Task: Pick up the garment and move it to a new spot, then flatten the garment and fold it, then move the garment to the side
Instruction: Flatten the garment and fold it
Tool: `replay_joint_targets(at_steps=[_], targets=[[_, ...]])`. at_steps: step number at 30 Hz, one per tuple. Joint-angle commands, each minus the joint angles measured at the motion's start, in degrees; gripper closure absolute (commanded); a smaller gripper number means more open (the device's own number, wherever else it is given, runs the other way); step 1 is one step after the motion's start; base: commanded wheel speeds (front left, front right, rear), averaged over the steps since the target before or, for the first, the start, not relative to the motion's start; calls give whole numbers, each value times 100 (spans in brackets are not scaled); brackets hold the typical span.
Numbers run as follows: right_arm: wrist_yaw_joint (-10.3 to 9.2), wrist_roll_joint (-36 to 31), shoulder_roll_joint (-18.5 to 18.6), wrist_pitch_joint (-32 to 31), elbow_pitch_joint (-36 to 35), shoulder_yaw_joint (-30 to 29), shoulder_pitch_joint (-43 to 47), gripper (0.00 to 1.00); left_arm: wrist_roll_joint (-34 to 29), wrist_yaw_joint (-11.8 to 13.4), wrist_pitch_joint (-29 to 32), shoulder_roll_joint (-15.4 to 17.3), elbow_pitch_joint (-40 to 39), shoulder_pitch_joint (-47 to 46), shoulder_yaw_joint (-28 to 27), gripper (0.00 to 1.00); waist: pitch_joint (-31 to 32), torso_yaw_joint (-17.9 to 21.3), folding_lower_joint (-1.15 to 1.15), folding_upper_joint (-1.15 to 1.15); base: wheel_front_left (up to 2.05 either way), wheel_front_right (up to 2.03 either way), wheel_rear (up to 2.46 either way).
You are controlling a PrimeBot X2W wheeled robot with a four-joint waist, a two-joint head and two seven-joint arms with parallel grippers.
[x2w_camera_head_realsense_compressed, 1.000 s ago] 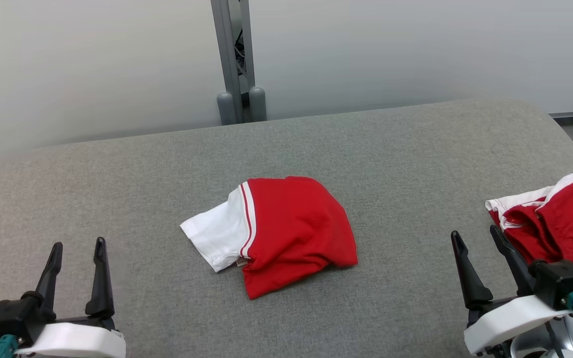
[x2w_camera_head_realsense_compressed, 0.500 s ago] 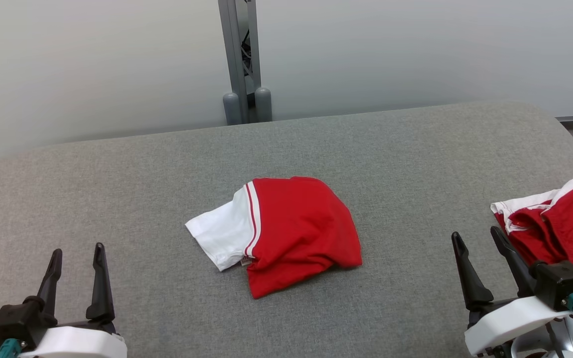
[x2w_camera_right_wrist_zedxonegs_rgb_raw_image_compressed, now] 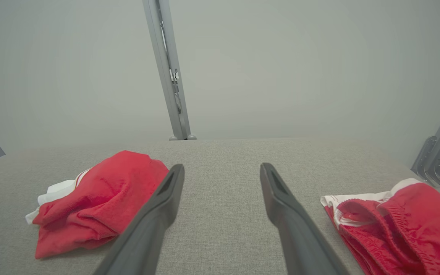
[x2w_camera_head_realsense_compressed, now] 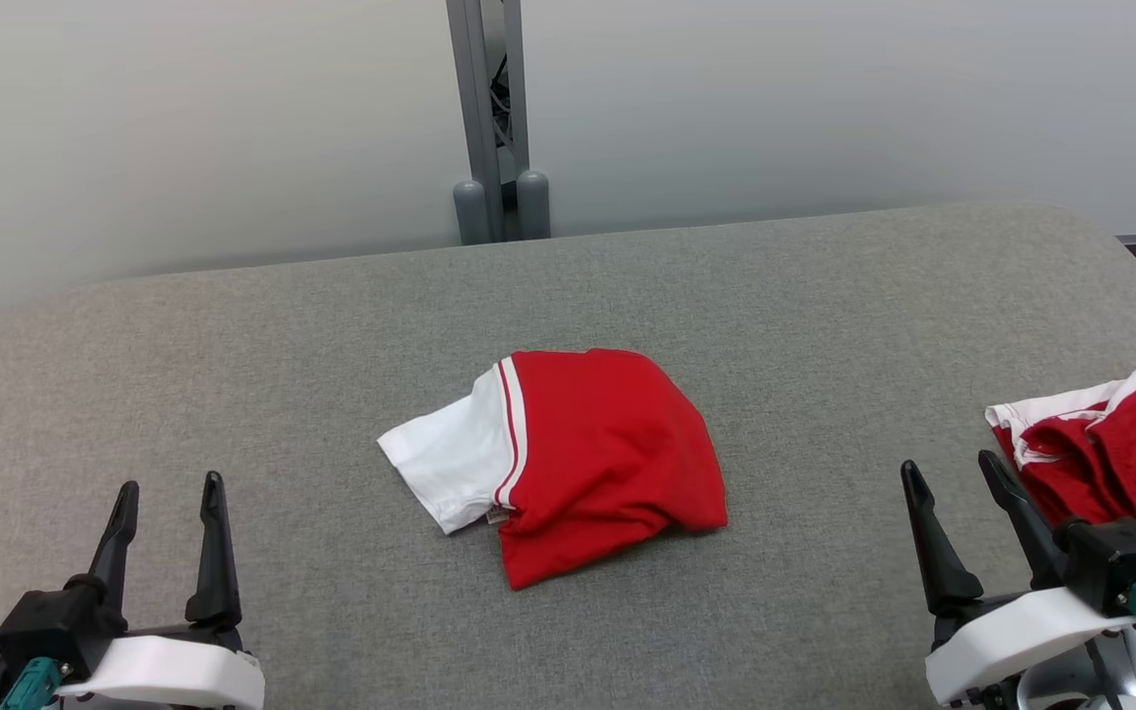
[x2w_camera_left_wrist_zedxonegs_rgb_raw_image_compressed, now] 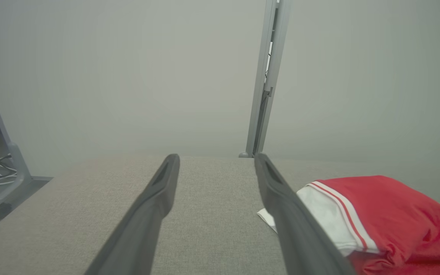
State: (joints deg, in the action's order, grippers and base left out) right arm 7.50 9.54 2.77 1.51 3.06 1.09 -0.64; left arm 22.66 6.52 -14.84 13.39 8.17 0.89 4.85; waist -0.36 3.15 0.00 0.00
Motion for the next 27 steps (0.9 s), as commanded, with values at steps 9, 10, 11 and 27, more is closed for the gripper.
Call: replay_joint_targets(at_steps=[9, 10, 11, 27], targets=[[-2, -280, 25, -275, 282, 510, -605, 0, -152, -180, -25, -155, -26, -368, 191, 0, -214, -655, 0, 0, 0, 0, 0], [-2, -303, 23, -316, 369, 660, -723, 0, -164, -184, -24, -189, -20, -399, 214, 0, -251, -747, 0, 0, 0, 0, 0], [-2, -298, 26, -360, 468, 798, -863, 0, -182, -194, -25, -237, -24, -440, 227, 0, -289, -850, 0, 0, 0, 0, 0], [-4, 475, 449, -1248, 3086, 2990, -3575, 0, -429, -803, -24, -857, 460, -1358, 655, 0, -1041, -2424, 0, 0, 0, 0, 0]])
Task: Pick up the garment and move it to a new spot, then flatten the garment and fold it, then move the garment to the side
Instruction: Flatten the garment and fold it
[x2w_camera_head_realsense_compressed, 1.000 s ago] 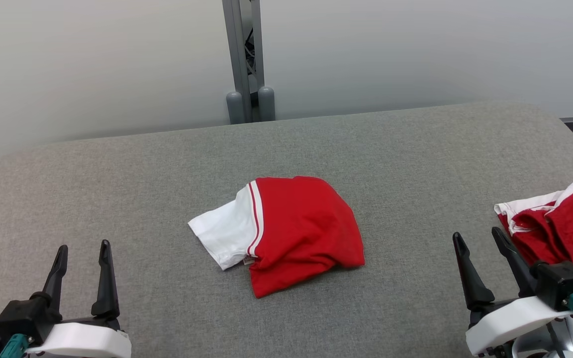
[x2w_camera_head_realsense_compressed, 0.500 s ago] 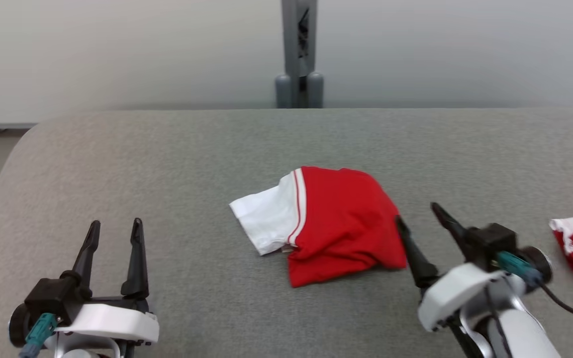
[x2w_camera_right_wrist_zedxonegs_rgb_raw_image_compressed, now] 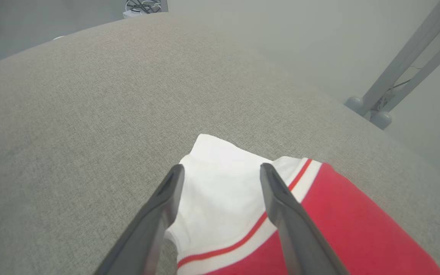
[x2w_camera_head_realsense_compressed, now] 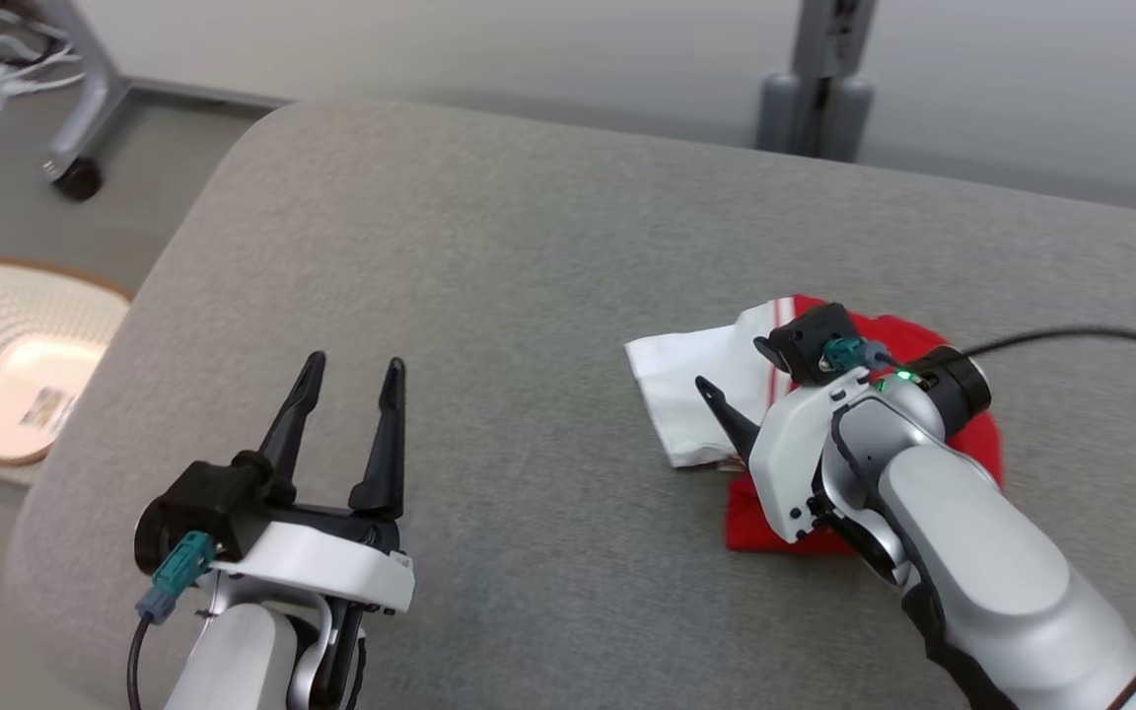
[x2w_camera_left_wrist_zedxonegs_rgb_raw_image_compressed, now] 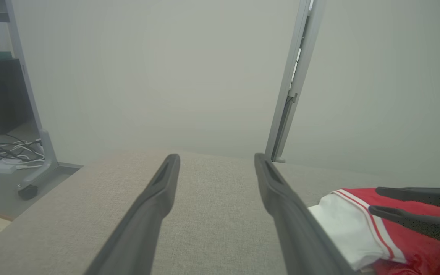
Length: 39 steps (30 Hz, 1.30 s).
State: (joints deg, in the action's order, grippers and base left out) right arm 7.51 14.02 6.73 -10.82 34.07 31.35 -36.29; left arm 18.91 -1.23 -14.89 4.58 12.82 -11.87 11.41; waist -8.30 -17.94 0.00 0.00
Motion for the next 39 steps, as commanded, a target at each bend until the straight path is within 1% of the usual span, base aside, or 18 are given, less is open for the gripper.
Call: replay_joint_targets(at_steps=[1, 6, 11, 13, 14, 15, 16, 17, 21, 25, 30, 34, 35, 39], targets=[[-4, 103, 58, -41, 181, 93, -146, 0, -51, -56, -19, -12, 26, -130, 9, 0, -294, -403, 0, 0, 0, 0, 0], [-4, 271, 133, -84, 1154, 650, -774, 0, -50, -171, -19, -123, 85, -298, 63, 0, -486, -720, 0, 0, 0, 0, 0], [-4, 401, 72, -218, 2000, 1103, -1224, 0, -52, -231, -19, -154, 104, -361, 54, 0, -627, -827, 0, 0, 0, 0, 0], [-4, 471, 35, -310, 2294, 1278, -1335, 0, 9, -218, -19, -157, 87, -398, 74, 0, -660, -836, 0, 0, 0, 0, 0], [-4, 524, 17, -355, 2427, 1341, -1371, 5, 28, -210, -19, -155, 85, -413, 89, 0, -674, -836, 0, 0, 0, 0, 0], [-4, 564, 0, -385, 2532, 1408, -1406, 56, 45, -197, -19, -155, 79, -425, 101, 0, -690, -829, 0, 0, 0, 0, 0], [-4, 612, -14, -364, 2616, 1462, -1451, 77, 69, -186, -19, -157, 73, -431, 115, 0, -702, -819, 0, 0, 0, 0, 0], [-5, 687, -41, -319, 2665, 1487, -1486, 100, 75, -182, -19, -156, 72, -433, 121, 0, -707, -800, 0, 0, 0, 0, 0], [-5, 932, -155, 15, 2688, 1542, -1653, 100, 46, -167, -19, -156, 59, -434, 114, 0, -702, -633, 0, 0, 0, 0, 0], [-4, 1237, -259, 603, 2503, 1435, -1767, 100, -31, -170, -19, -153, 67, -431, 70, 0, -653, -373, 0, 0, 0, 0, 0], [-4, 1573, -297, 1405, 2188, 1194, -1659, 100, -151, -203, -19, -154, 84, -343, -58, 0, -517, 27, 0, 0, 0, 0, 0], [-4, 1757, -252, 2057, 1899, 837, -1421, 100, -273, -224, -19, -152, 79, -232, -189, 0, -401, 397, 0, 0, 0, 0, 0], [-4, 1757, -252, 2057, 1899, 837, -1421, 100, -273, -224, -19, -152, 79, -232, -189, 0, -401, 397, 0, 0, 0, 0, 0], [-4, 1826, -91, 2466, 1627, 200, -1048, 100, -407, -276, -19, -148, 70, -141, -328, 0, -305, 747, 0, 0, 0, 0, 0]])
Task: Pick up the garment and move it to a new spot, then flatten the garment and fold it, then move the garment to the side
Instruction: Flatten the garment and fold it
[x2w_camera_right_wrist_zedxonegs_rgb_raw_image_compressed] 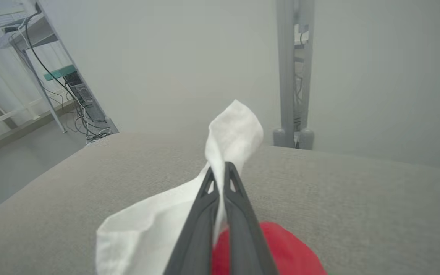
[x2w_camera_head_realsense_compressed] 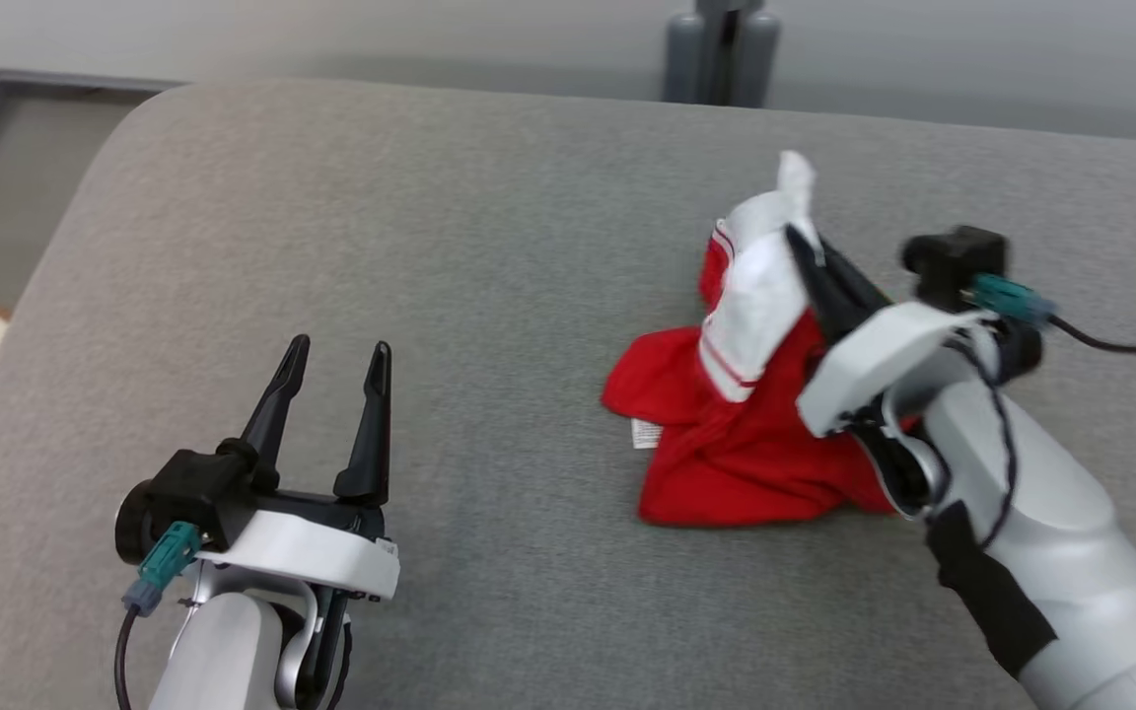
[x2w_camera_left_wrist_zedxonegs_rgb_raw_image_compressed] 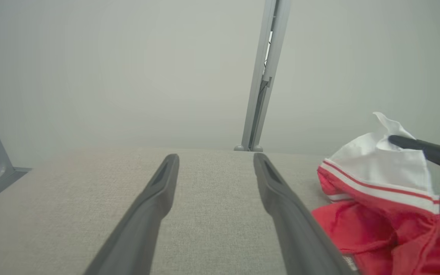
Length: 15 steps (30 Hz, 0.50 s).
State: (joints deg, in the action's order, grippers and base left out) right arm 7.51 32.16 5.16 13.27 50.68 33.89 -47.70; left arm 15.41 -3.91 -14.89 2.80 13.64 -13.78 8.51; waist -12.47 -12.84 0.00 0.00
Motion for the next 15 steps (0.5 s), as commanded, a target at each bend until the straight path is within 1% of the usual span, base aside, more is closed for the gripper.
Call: replay_joint_targets(at_steps=[1, 6, 8, 9, 15], targets=[[-4, 17, 98, 112, -119, -260, 230, 100, -79, -25, -19, 38, -13, 71, -69, 0, 124, 323, 0, 0, 0, 0, 0], [-3, -260, 234, 204, -706, -1367, 1030, 100, -172, -73, -19, 73, -38, 174, -234, 0, 171, 728, 0, 0, 0, 0, 0], [-3, -435, 226, 205, -1055, -1838, 1431, 100, -200, -94, -19, 90, -52, 196, -284, 0, 191, 865, 0, 0, 0, 0, 0], [-3, -644, 137, 205, -1394, -2240, 1896, 100, -235, -105, -19, 105, -61, 240, -329, 0, 212, 985, 0, 0, 0, 0, 0], [-3, -1060, -120, 153, -2186, -3012, 3048, 100, -263, -116, -19, 112, -60, 353, -436, 0, 282, 1272, 0, 0, 0, 0, 0]])
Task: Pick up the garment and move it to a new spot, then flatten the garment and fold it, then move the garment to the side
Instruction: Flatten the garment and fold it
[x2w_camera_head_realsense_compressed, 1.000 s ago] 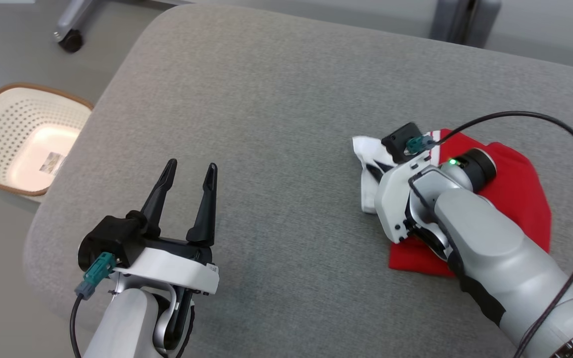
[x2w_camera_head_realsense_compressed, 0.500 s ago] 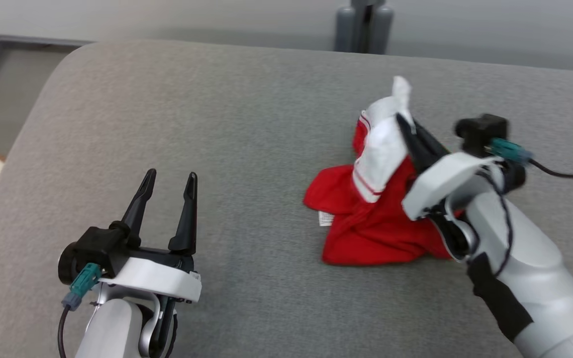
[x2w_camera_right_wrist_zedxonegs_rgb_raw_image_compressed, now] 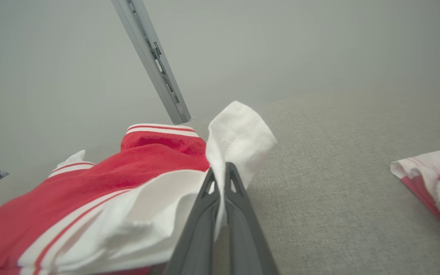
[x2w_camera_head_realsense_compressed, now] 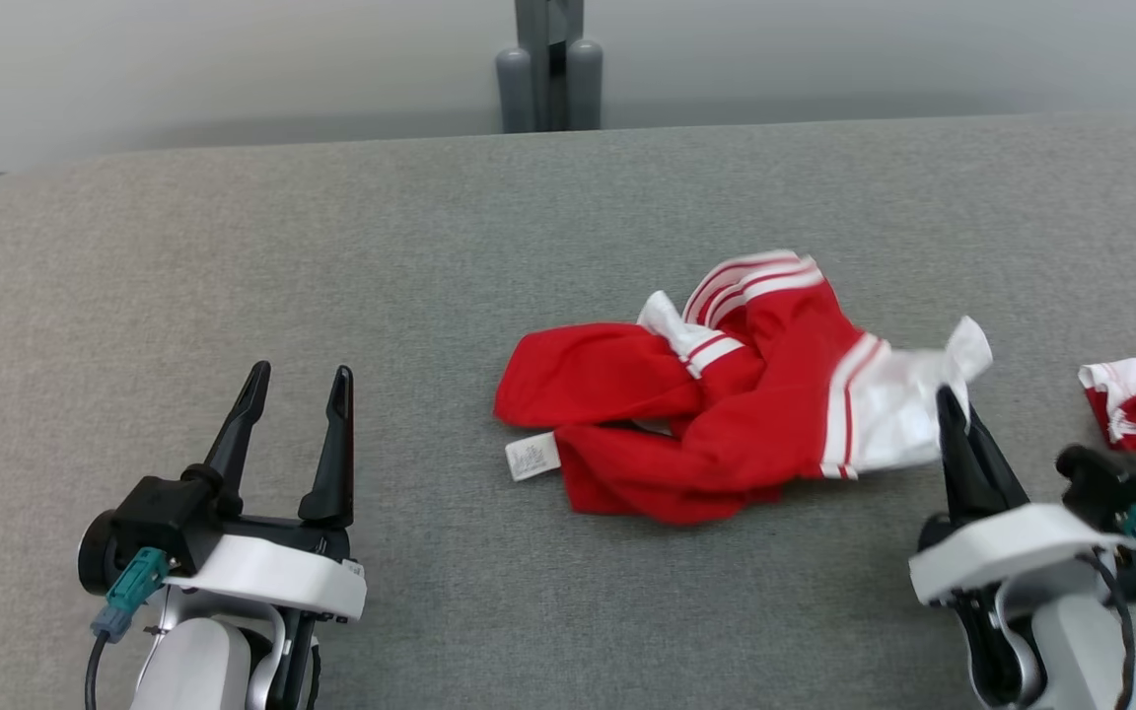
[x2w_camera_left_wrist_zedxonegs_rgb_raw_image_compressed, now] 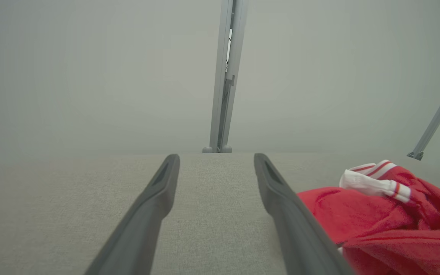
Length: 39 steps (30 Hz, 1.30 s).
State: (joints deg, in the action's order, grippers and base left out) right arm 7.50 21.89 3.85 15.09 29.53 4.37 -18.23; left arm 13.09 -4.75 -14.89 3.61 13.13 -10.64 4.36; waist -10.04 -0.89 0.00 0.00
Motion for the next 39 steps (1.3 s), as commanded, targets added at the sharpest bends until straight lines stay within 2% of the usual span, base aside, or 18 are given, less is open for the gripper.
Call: replay_joint_targets(at_steps=[1, 5, 9, 10, 11, 12, 13, 19, 27, 33, 39], targets=[[-2, -82, -23, -47, -151, -145, 248, 100, -33, -32, -19, 34, -1, 63, -36, 0, 54, 112, 0, 0, 0, 0, 0], [-2, -185, -70, -190, -370, -468, 685, 100, -54, -36, -19, 40, 18, 86, -55, 0, 93, 200, 0, 0, 0, 0, 0], [-2, -110, -79, -299, -307, -563, 927, 100, -52, -45, -19, 56, 42, 133, -86, 0, 149, 254, 0, 0, 0, 0, 0], [-2, -54, -78, -289, -287, -580, 937, 82, -51, -48, -19, 59, 51, 144, -93, 0, 161, 259, 0, 0, 0, 0, 0], [-2, 13, -79, -325, -241, -572, 951, 55, -48, -49, -19, 58, 57, 162, -99, 0, 180, 264, 0, 0, 0, 0, 0], [-2, -23, -80, -370, -169, -585, 997, 8, -53, -40, -19, 59, 61, 186, -108, 0, 199, 271, 0, 0, 0, 0, 0], [-2, -30, -75, -346, -147, -648, 1026, 0, -61, -31, -19, 60, 66, 207, -113, 0, 216, 270, 0, 0, 0, 0, 0], [-2, -345, -76, -250, -414, -1151, 1200, 0, -77, 86, -19, 96, 13, 359, -221, 0, 327, 284, 0, 0, 0, 0, 0], [-2, -917, -80, -363, -1665, -1394, 1308, 0, -50, 237, -19, 180, -157, 602, -394, 0, 504, 370, 0, 0, 0, 0, 0], [-2, -1207, -80, -757, -2697, -925, 1353, 0, -45, 345, 21, 216, -324, 818, -444, 0, 689, 363, 0, 0, 0, 0, 0], [-2, -1213, -78, -1139, -3112, -382, 1550, 0, -69, 424, 135, 227, -536, 1024, -392, 0, 824, 292, 0, 0, 0, 0, 0]])
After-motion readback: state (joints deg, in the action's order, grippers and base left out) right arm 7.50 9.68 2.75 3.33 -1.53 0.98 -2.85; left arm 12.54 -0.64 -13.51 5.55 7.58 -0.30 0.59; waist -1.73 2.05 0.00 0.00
